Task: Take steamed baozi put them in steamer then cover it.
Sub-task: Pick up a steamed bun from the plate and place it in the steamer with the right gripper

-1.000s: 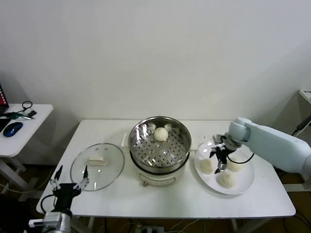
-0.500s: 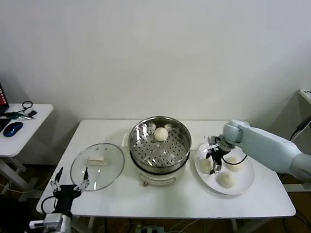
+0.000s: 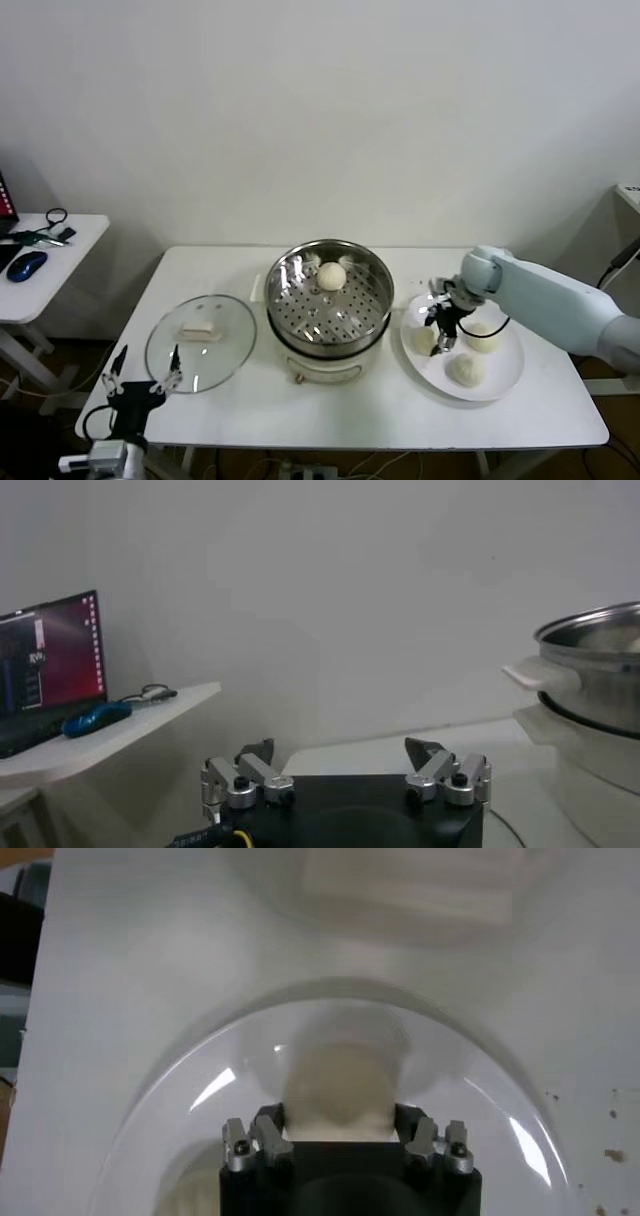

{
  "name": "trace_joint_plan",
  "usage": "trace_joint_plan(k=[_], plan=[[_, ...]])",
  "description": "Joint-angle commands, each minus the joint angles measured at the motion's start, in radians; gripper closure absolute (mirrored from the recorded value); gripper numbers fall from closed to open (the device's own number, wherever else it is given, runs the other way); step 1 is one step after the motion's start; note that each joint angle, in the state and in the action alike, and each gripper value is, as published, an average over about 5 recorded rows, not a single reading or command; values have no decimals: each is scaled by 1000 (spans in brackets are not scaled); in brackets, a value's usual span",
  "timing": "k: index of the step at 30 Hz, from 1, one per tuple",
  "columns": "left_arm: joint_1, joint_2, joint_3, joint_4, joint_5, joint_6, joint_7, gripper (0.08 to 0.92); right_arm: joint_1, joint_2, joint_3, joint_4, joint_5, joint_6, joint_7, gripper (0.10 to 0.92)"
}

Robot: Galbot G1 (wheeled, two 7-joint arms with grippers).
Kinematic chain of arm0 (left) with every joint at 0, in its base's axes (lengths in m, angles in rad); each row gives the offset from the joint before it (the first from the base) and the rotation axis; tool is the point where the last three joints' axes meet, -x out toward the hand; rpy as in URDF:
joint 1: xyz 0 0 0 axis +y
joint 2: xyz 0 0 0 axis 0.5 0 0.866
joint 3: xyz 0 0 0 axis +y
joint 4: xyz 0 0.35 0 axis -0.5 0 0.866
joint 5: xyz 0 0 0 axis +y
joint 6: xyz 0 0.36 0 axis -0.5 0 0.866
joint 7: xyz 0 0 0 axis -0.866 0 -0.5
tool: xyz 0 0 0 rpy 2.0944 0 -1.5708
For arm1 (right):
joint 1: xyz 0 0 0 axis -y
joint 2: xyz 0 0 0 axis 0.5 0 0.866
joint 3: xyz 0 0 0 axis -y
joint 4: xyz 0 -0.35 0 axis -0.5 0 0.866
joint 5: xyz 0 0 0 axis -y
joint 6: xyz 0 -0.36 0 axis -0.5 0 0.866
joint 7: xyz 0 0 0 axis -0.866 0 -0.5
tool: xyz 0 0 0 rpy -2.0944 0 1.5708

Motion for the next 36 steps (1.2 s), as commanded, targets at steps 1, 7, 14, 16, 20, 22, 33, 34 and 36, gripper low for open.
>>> trace_joint_plan(k=[1, 7, 14, 16, 20, 22, 33, 34, 36], plan=[[-1, -2, 9, -7, 5, 9, 0, 177, 222, -53, -100, 39, 117, 0, -4, 330], [0, -3, 19, -18, 11, 14, 1, 177, 449, -40, -237, 55, 245, -2, -15, 330], [10, 2, 27, -26, 8, 14, 2, 177, 616, 53, -320, 66, 400, -34, -2, 330], [14, 4, 31, -29, -2, 12, 4, 177, 634, 89, -327, 64, 425, -42, 2, 330], [18, 8, 35, -32, -11, 5, 7, 177, 639, 181, -335, 51, 461, -61, 24, 330], [22, 8, 35, -35, -9, 4, 7, 177, 629, 233, -333, 45, 480, -72, 39, 330], [58, 5, 24, -47, -10, -4, 10, 177, 537, 498, -330, -19, 526, -102, 93, 328], [61, 5, 22, -47, -9, -5, 11, 177, 525, 513, -330, -26, 524, -102, 97, 327], [65, 4, 21, -47, -6, -6, 13, 177, 500, 538, -330, -38, 519, -103, 107, 327]])
